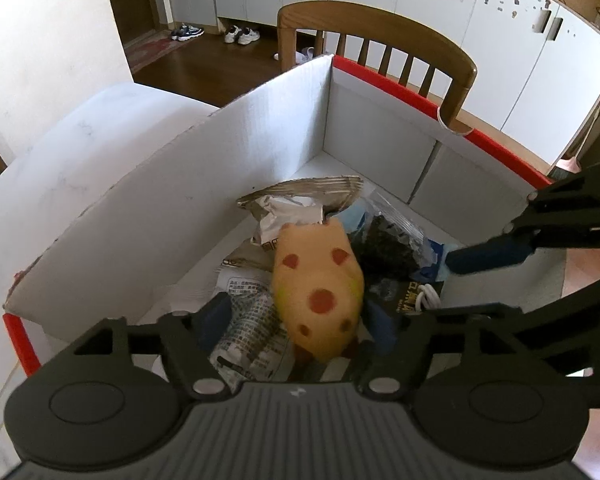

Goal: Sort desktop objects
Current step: 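Lower the white cable and orange toy into the shoebox with both grippers, then open both grippers to release the items and withdraw above the shoebox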

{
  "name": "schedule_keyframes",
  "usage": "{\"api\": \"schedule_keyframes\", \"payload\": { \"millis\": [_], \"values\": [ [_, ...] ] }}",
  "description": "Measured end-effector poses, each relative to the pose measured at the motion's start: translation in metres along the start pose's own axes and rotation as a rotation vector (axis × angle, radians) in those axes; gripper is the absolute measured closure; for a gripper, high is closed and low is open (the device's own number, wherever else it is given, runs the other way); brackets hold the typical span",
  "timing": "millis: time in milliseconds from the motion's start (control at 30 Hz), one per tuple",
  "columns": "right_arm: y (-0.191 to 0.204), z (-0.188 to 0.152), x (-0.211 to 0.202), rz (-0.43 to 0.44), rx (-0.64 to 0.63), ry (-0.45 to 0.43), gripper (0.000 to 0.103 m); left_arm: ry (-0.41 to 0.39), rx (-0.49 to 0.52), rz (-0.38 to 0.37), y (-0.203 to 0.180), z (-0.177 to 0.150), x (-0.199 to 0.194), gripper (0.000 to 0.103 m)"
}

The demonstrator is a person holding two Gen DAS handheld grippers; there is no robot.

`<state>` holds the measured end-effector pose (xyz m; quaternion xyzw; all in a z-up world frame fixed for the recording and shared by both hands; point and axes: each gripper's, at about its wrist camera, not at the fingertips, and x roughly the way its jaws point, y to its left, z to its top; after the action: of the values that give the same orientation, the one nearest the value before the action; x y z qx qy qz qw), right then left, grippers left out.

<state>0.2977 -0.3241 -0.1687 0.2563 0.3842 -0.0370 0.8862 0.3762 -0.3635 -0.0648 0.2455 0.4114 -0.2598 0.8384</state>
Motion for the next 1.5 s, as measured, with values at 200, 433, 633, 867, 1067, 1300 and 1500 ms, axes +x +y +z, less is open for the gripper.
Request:
{"api": "schedule_keyframes", "payload": {
  "millis": [200,433,633,867,1067,1300,1500],
  "values": [
    [-0.001,-0.001,-0.019,0.013,-0.003,-0.043,0.045,-0.023,-0.02,0.014,0.004,-0.002,-0.012,0.024],
    [0.003,-0.002,-0.039,0.022,-0.022,-0.085,0.042,-0.059,-0.037,0.027,0.007,-0.006,-0.033,0.024],
    [0.003,-0.007,-0.056,0.026,-0.015,-0.125,0.039,-0.097,-0.041,0.051,0.004,-0.014,-0.056,0.024],
    [0.008,-0.015,-0.079,0.048,-0.021,-0.198,0.038,-0.173,-0.078,0.135,-0.002,-0.029,-0.089,0.018],
    [0.015,-0.024,-0.094,0.054,-0.028,-0.242,0.031,-0.235,-0.119,0.155,-0.007,-0.044,-0.116,0.001],
    [0.024,-0.036,-0.105,0.064,-0.022,-0.275,0.022,-0.252,-0.183,0.165,-0.006,-0.067,-0.138,0.001],
    [0.031,-0.047,-0.118,0.077,-0.036,-0.33,0.015,-0.268,-0.187,0.207,-0.018,-0.087,-0.151,0.001]
  ]
}}
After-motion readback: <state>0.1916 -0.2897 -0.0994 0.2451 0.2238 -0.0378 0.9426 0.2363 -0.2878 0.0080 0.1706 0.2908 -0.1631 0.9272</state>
